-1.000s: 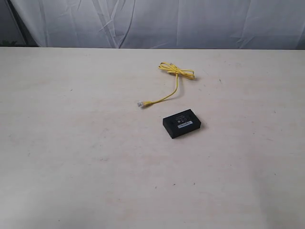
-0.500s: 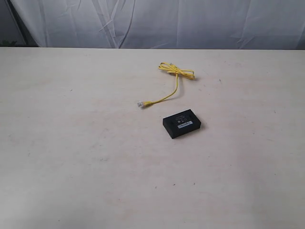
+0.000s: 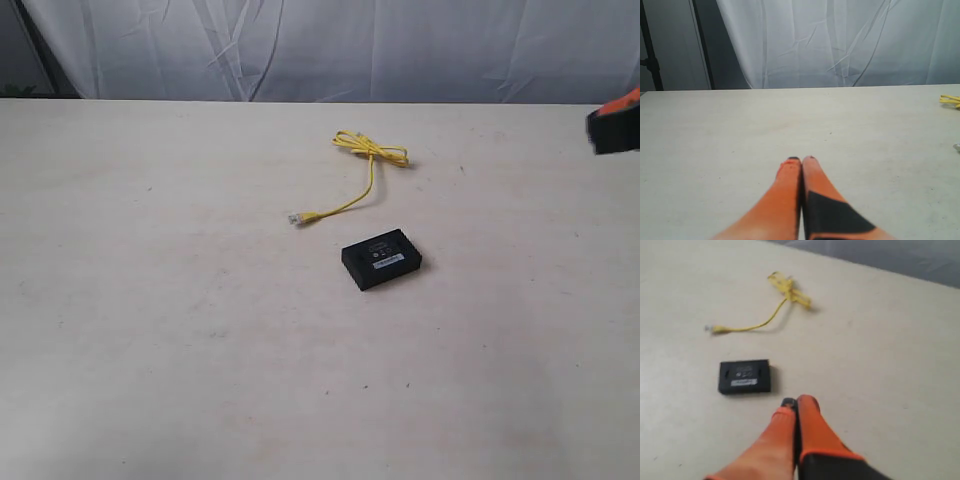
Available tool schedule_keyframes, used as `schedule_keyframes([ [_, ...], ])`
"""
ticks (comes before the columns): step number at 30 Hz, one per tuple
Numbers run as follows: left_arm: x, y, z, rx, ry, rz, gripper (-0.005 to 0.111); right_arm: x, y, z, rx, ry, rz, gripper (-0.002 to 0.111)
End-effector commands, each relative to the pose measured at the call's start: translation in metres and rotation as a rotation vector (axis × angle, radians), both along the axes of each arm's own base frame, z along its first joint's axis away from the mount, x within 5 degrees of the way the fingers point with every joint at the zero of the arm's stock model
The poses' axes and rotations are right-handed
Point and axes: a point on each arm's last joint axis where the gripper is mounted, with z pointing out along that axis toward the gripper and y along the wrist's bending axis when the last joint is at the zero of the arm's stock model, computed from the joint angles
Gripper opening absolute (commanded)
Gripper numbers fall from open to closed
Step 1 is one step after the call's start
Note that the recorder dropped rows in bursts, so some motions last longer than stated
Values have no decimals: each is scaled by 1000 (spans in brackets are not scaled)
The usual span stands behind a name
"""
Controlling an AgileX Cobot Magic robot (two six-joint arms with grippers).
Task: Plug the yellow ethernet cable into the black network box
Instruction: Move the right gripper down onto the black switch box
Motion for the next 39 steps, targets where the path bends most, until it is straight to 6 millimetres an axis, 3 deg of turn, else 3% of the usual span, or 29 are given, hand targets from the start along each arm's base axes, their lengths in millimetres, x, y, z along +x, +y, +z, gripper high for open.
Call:
schedule_keyframes([
  [1,0,0,-1,-7,-8,4,0,26,34,-36,-85,150,212,-1],
  [3,0,0,-1,-7,-8,4,0,39,55,-66,-160,257,303,-1],
  [9,0,0,-1,-7,-8,4,0,71,76,-111,-223,428,353,-1],
  [14,0,0,-1,-7,-8,4,0,101,88,-131,-227,541,356,-1],
  [20,0,0,-1,-7,-8,4,0,123,96,-155,-241,633,352,-1],
  [28,0,0,-1,-7,-8,4,0,134,98,-187,-256,655,333,-1],
  [39,0,0,-1,-7,-8,4,0,150,102,-210,-256,615,303,-1],
])
